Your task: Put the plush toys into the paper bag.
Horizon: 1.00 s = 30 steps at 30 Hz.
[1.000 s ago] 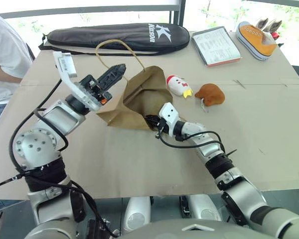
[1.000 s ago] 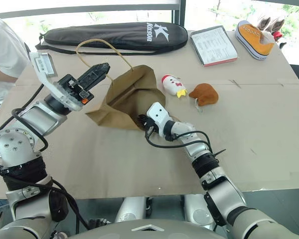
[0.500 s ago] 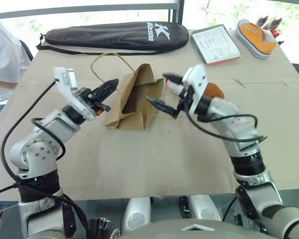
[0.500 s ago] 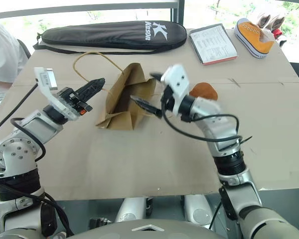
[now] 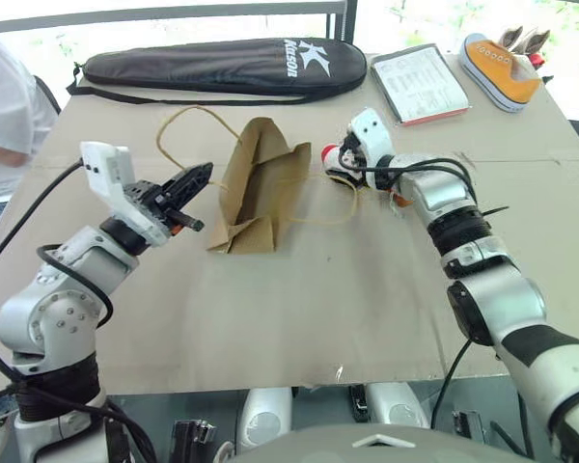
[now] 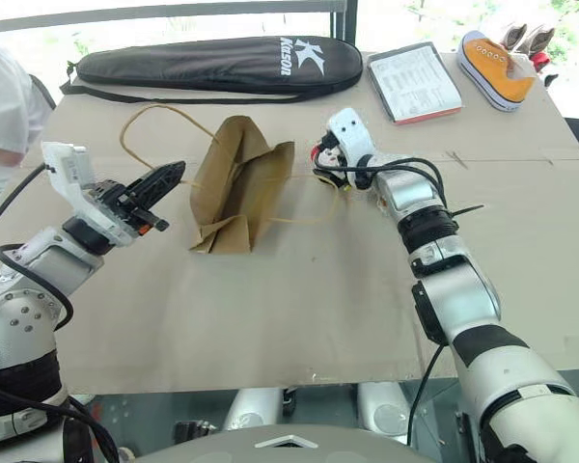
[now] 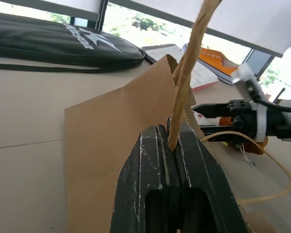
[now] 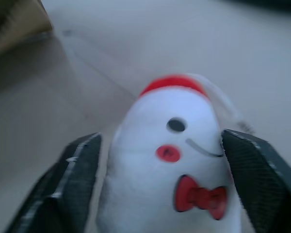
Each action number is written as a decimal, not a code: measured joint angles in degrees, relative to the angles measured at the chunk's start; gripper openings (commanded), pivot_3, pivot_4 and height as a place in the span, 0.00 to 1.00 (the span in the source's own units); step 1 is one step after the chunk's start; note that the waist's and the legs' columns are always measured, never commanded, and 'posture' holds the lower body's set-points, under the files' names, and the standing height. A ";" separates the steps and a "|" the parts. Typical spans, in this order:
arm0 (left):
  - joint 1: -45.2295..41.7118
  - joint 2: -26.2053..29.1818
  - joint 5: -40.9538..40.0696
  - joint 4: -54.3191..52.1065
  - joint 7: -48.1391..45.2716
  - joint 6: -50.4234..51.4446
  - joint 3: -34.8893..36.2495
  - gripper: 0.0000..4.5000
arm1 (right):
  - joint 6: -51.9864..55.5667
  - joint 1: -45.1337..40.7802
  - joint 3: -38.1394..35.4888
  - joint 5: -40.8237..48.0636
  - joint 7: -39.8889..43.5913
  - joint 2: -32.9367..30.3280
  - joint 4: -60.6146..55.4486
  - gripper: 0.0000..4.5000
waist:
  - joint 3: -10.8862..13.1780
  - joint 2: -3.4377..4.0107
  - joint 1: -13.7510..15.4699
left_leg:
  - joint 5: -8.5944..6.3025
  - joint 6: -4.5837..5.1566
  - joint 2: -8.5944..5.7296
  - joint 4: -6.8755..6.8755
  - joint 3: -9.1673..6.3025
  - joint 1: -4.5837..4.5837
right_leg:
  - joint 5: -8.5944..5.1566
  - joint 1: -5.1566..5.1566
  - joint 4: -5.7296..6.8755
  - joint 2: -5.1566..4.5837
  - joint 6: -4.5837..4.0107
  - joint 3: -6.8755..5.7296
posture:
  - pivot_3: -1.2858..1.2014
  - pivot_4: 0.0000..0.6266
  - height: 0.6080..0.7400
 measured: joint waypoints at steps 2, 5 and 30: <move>0.66 -0.32 -0.01 -1.58 0.58 -0.04 -0.09 0.00 | -3.05 -1.45 -0.16 -0.88 0.41 -0.17 2.84 0.28 | 0.00 -0.01 -0.01 | -0.02 0.02 0.07 -0.02 -0.05 0.00 | 0.00 -0.01 -0.03 -0.04 0.01 0.06 | 0.52 0.24 1.00; 1.49 -1.48 -0.49 -3.72 1.79 -0.10 -0.08 0.00 | -7.65 -0.46 -1.97 -0.24 2.36 -1.12 1.87 0.00 | 0.01 0.01 0.02 | -0.02 0.02 0.15 -0.03 -0.06 0.00 | 0.01 -0.01 -0.01 -0.05 0.02 0.05 | 0.52 0.24 1.00; -5.00 -9.03 -14.89 -0.29 10.63 3.97 -2.53 0.00 | 7.29 15.78 5.53 8.72 19.03 -20.72 -63.62 0.00 | 0.04 0.03 0.03 | -0.01 0.02 0.10 0.07 -0.06 0.09 | 0.00 0.07 0.03 0.10 0.04 0.02 | 0.52 0.24 1.00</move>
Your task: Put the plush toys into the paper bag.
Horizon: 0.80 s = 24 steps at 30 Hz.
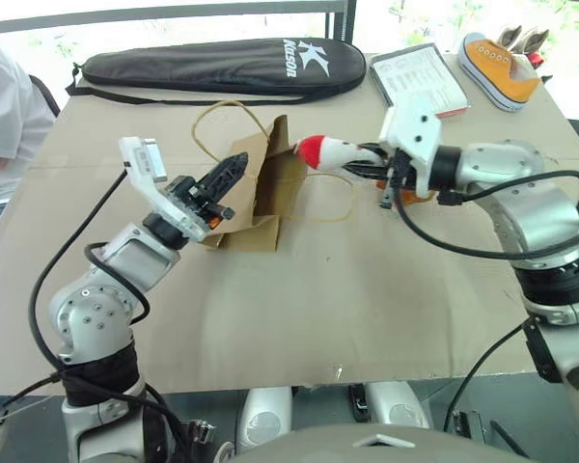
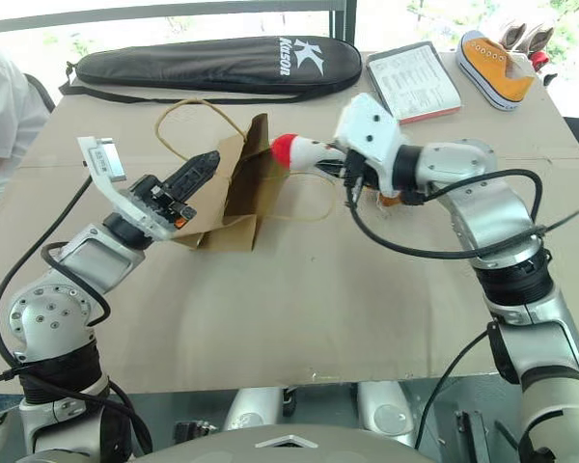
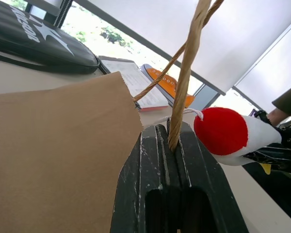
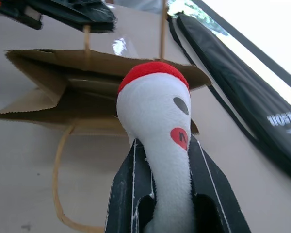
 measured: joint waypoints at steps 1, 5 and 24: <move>0.02 -0.14 -0.46 0.02 0.11 0.00 0.04 0.00 | -1.79 -1.89 2.43 -1.82 0.46 1.66 2.30 0.00 | 0.00 0.00 -0.12 | 0.00 0.00 0.01 0.00 0.00 0.01 | 0.00 0.00 0.00 0.01 0.00 0.01 | 0.52 0.24 1.00; 0.35 -0.34 -1.84 -0.15 0.58 -0.03 0.13 0.00 | -8.36 -6.12 10.11 -6.79 2.01 7.81 11.61 0.18 | 0.00 -0.01 0.05 | 0.00 -0.01 0.01 0.00 -0.01 -0.02 | 0.00 0.00 0.00 -0.01 -0.01 -0.09 | 0.52 0.24 1.00; 8.73 -1.02 -4.79 -3.64 0.43 -3.80 0.56 0.00 | -20.86 -5.54 13.78 -14.14 8.42 12.49 24.62 0.81 | 0.03 -0.07 0.42 | 0.02 -0.03 0.01 0.00 -0.61 -0.04 | 0.00 0.13 -0.02 -0.12 -0.04 -0.37 | 0.52 0.24 1.00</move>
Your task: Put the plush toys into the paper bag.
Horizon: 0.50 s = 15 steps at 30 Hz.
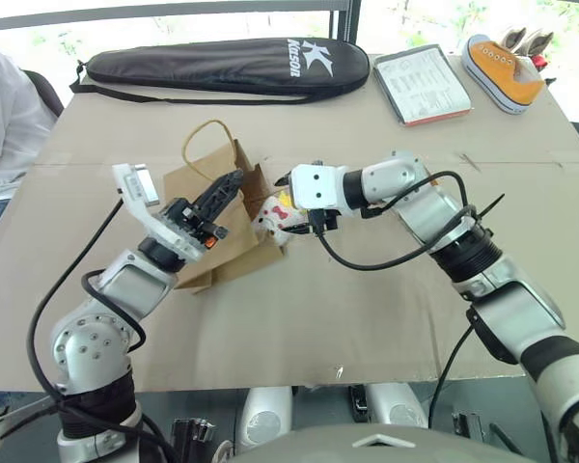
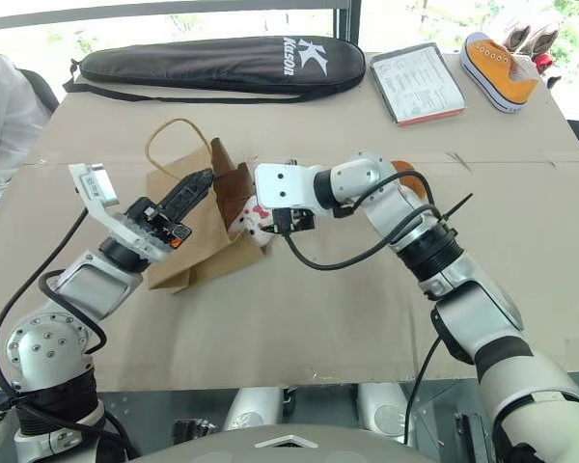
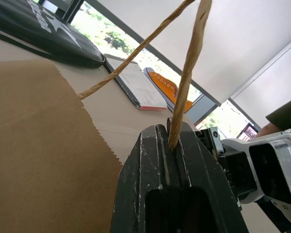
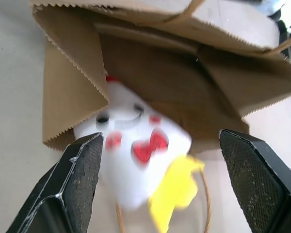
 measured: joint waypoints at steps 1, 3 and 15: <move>0.21 0.28 0.03 0.01 -0.35 -0.02 0.00 0.00 | 0.60 0.59 0.00 -0.05 -0.07 -0.07 -0.37 0.81 | 0.00 0.00 0.00 | 0.00 0.00 0.00 0.00 0.00 0.00 | 0.00 0.00 0.00 0.00 0.00 0.00 | 0.52 0.24 1.00; 0.43 1.10 0.35 0.03 -1.11 -0.02 0.00 0.00 | 1.14 1.54 0.00 -0.81 -0.54 -0.33 -0.43 0.70 | 0.00 0.00 0.00 | 0.00 0.00 -0.06 0.00 0.00 0.00 | 0.00 0.00 0.01 0.00 0.00 0.00 | 0.52 0.24 1.00; 0.33 1.80 2.19 0.15 -3.37 -0.09 -1.05 0.00 | -7.83 1.61 0.07 -5.93 -6.65 4.84 10.68 0.01 | 0.00 0.00 -0.24 | 0.00 -0.01 -0.14 0.00 -0.03 0.01 | 0.00 0.01 0.01 0.01 0.00 0.00 | 0.52 0.24 1.00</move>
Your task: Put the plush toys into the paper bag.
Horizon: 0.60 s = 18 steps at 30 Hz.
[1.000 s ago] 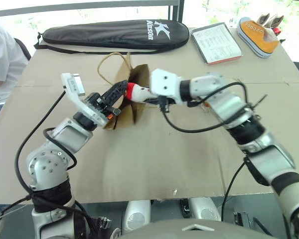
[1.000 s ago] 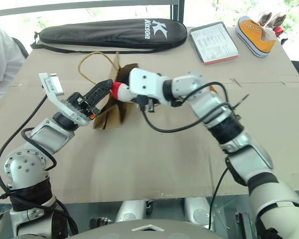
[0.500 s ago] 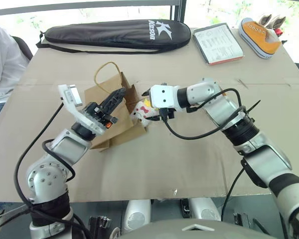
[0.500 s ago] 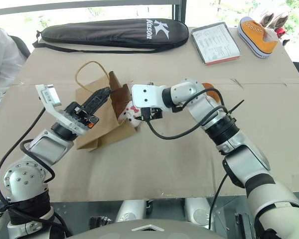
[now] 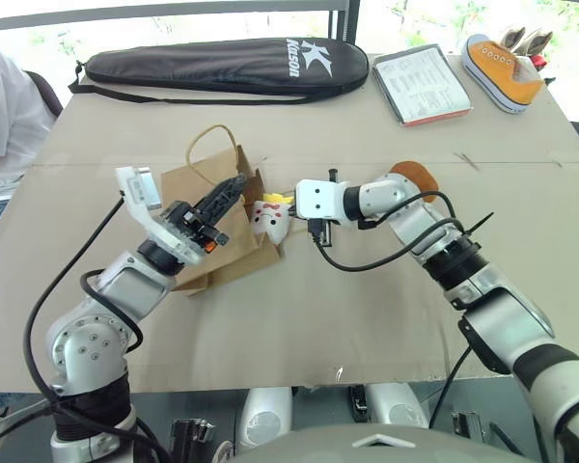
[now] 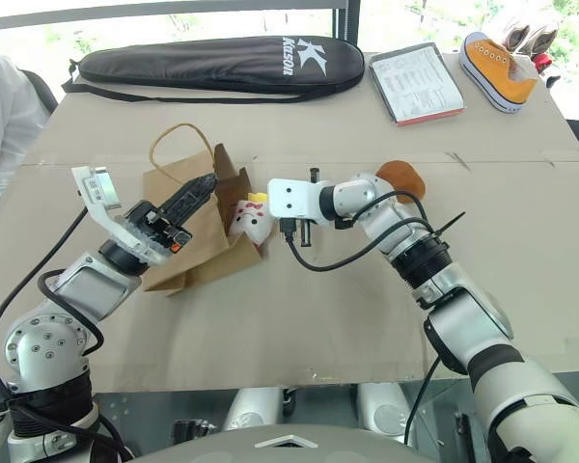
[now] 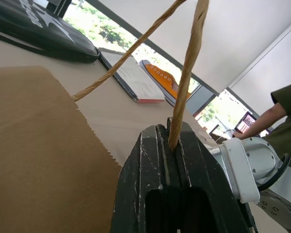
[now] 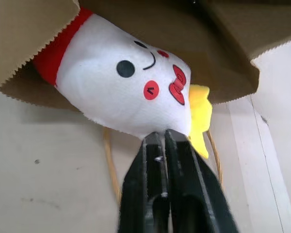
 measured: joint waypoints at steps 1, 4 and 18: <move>-0.04 0.00 0.17 0.00 -0.36 0.01 -0.22 0.00 | -0.66 0.00 -0.15 0.47 0.06 0.84 0.00 0.01 | 0.00 0.00 -0.02 | 0.00 0.00 0.00 0.00 -0.01 0.00 | 0.00 0.00 0.00 0.00 0.00 -0.01 | 0.52 0.24 1.00; -1.15 0.00 0.20 0.00 -1.06 0.25 -1.61 0.00 | -2.66 0.18 -1.16 3.07 1.44 3.30 -0.38 0.01 | 0.00 0.00 0.03 | 0.00 0.00 0.00 0.00 -0.05 -0.01 | 0.00 0.02 0.00 0.00 0.00 -0.05 | 0.52 0.24 1.00; -5.66 1.10 2.01 2.00 -8.51 0.64 -6.65 0.00 | 0.82 9.58 -6.82 8.91 4.56 -0.89 -8.49 0.01 | 0.02 0.03 0.43 | 0.03 -0.04 -0.08 0.01 -0.20 -0.01 | 0.00 0.11 -0.01 -0.04 0.00 -0.18 | 0.52 0.24 1.00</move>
